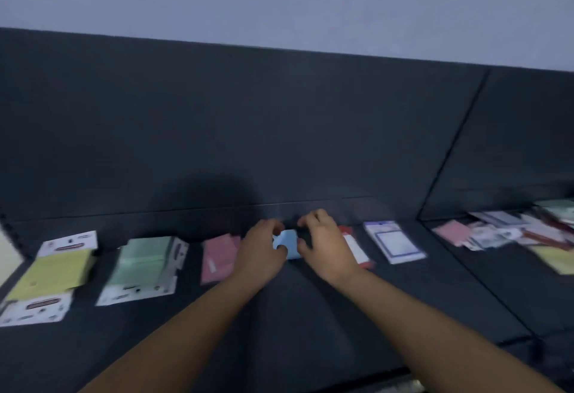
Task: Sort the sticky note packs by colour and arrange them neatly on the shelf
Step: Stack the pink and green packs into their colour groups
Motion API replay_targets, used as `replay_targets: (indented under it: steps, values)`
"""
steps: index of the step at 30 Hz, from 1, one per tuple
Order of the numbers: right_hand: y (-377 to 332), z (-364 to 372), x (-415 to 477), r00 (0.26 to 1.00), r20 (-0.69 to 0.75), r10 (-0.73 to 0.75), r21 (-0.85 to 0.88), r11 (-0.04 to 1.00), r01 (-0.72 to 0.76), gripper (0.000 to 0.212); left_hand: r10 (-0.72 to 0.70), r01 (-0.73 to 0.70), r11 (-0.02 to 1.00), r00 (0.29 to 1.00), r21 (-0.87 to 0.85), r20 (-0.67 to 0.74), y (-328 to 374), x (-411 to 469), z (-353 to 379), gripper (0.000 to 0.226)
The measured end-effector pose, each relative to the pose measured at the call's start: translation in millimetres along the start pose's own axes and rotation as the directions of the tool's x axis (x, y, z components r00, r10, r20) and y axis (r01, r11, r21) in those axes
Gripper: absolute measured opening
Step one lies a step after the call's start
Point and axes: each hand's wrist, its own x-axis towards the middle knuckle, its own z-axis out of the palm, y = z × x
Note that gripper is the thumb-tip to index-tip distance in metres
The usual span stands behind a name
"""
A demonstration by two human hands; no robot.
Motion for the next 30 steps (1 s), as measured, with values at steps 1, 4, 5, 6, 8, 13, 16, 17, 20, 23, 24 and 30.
replay_targets:
  steps: [1, 4, 5, 6, 8, 13, 16, 17, 20, 23, 24, 30]
  values:
    - [28, -22, -16, 1.0, -0.011, -0.008, -0.117, 0.993, 0.006, 0.032, 0.025, -0.024, 0.999, 0.999, -0.028, 0.035, 21, -2, 18, 0.028]
    - [110, -94, -75, 0.996, -0.042, 0.082, -0.345, 0.934, -0.092, 0.032, 0.143, -0.141, 0.99, 0.978, -0.02, 0.155, 89, -12, 78, 0.032]
    - [135, -118, -97, 0.989, -0.057, 0.136, -0.385, 0.911, -0.148, 0.032, 0.191, -0.198, 0.98, 0.963, 0.018, 0.192, 111, -15, 99, 0.035]
    - [158, -142, -120, 0.977, -0.072, 0.2, -0.412, 0.886, -0.211, 0.032, 0.231, -0.252, 0.966, 0.945, 0.063, 0.23, 134, -18, 118, 0.039]
    - [199, -186, -165, 0.939, -0.112, 0.325, -0.421, 0.84, -0.342, 0.034, 0.263, -0.318, 0.939, 0.908, 0.128, 0.325, 178, -27, 155, 0.045]
    - [269, -266, -261, 0.836, -0.255, 0.487, -0.356, 0.756, -0.549, 0.034, 0.35, -0.447, 0.886, 0.818, 0.122, 0.456, 273, -53, 242, 0.05]
    - [298, -297, -303, 0.779, -0.343, 0.525, -0.325, 0.712, -0.623, 0.025, 0.423, -0.506, 0.86, 0.781, 0.069, 0.46, 318, -64, 283, 0.046]
    - [306, -305, -314, 0.763, -0.36, 0.537, -0.316, 0.699, -0.641, 0.025, 0.44, -0.527, 0.847, 0.763, 0.063, 0.473, 332, -66, 294, 0.045]
    - [331, -324, -337, 0.726, -0.402, 0.557, -0.3, 0.669, -0.68, 0.023, 0.477, -0.582, 0.811, 0.715, 0.058, 0.511, 367, -65, 326, 0.046]
    - [358, -333, -345, 0.68, -0.446, 0.582, -0.266, 0.639, -0.722, 0.023, 0.478, -0.601, 0.798, 0.683, 0.051, 0.552, 393, -54, 358, 0.046]
    - [369, -336, -346, 0.668, -0.449, 0.594, -0.253, 0.633, -0.732, 0.025, 0.476, -0.604, 0.795, 0.675, 0.053, 0.563, 400, -48, 369, 0.045]
    - [452, -361, -332, 0.608, -0.438, 0.662, -0.245, 0.563, -0.789, 0.024, 0.476, -0.612, 0.79, 0.658, 0.045, 0.583, 443, 1, 445, 0.043]
